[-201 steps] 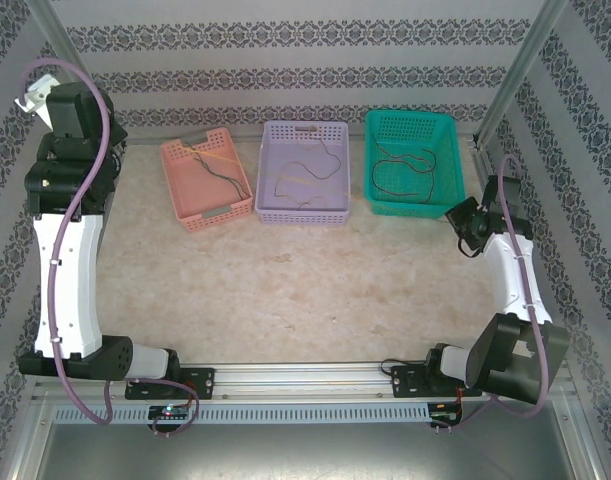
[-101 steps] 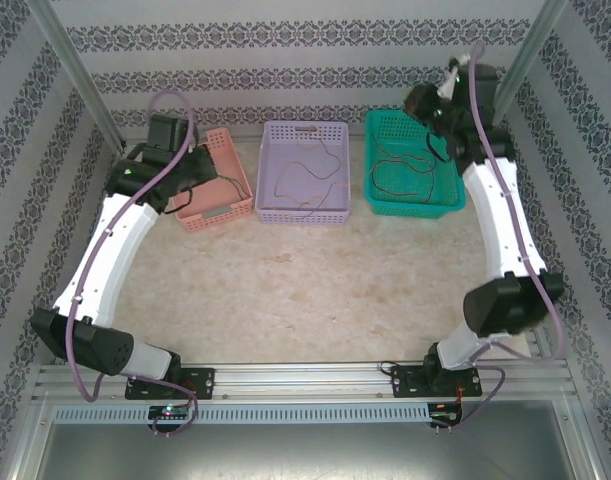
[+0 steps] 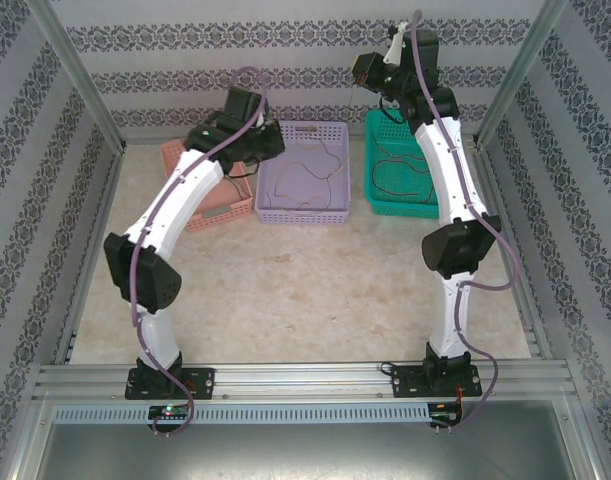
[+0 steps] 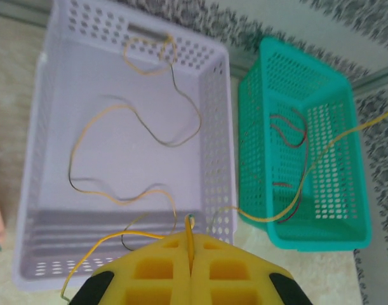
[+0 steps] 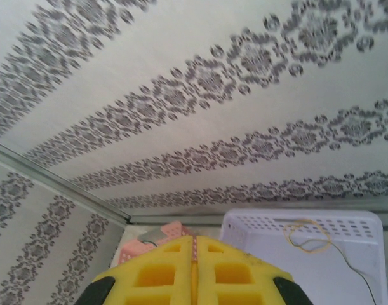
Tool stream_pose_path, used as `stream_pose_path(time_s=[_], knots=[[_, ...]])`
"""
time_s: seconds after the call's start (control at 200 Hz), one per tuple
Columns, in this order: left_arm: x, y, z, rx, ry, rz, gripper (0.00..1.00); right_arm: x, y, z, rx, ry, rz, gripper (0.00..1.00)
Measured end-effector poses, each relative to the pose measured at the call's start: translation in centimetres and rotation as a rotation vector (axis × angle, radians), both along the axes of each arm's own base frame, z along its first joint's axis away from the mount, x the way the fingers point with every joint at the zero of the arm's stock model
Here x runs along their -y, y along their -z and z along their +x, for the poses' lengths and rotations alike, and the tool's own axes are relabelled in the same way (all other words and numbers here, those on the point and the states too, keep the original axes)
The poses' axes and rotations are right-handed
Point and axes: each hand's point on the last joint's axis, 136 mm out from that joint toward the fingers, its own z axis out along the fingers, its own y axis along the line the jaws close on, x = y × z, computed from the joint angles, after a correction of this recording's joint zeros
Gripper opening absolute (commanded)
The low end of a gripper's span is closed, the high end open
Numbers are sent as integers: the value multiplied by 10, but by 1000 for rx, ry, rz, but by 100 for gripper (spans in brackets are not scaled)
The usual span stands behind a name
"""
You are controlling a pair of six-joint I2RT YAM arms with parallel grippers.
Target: Untangle the cables
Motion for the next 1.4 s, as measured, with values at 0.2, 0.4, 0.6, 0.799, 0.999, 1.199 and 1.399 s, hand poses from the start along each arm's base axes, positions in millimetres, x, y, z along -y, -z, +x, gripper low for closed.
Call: stream_pose_path(time_s=[0.2, 0.4, 0.6, 0.799, 0.999, 1.199, 1.399], knots=[[30, 65, 5, -110, 51, 42, 0, -25, 46, 4, -76, -60, -44, 0], [36, 100, 28, -143, 33, 77, 0, -52, 97, 10, -155, -110, -77, 0], [41, 65, 66, -57, 5, 19, 0, -55, 140, 15, -229, -113, -112, 0], [35, -25, 58, 81, -12, -96, 0, -33, 138, 21, -226, -53, -130, 0], [24, -57, 52, 128, -19, -149, 0, -15, 107, 19, -166, -12, -144, 0], [21, 5, 66, 10, -28, -109, 0, -11, 97, 10, -156, -8, -155, 0], [19, 93, 61, -163, -24, -22, 14, -17, 111, 7, -181, -27, -171, 0]])
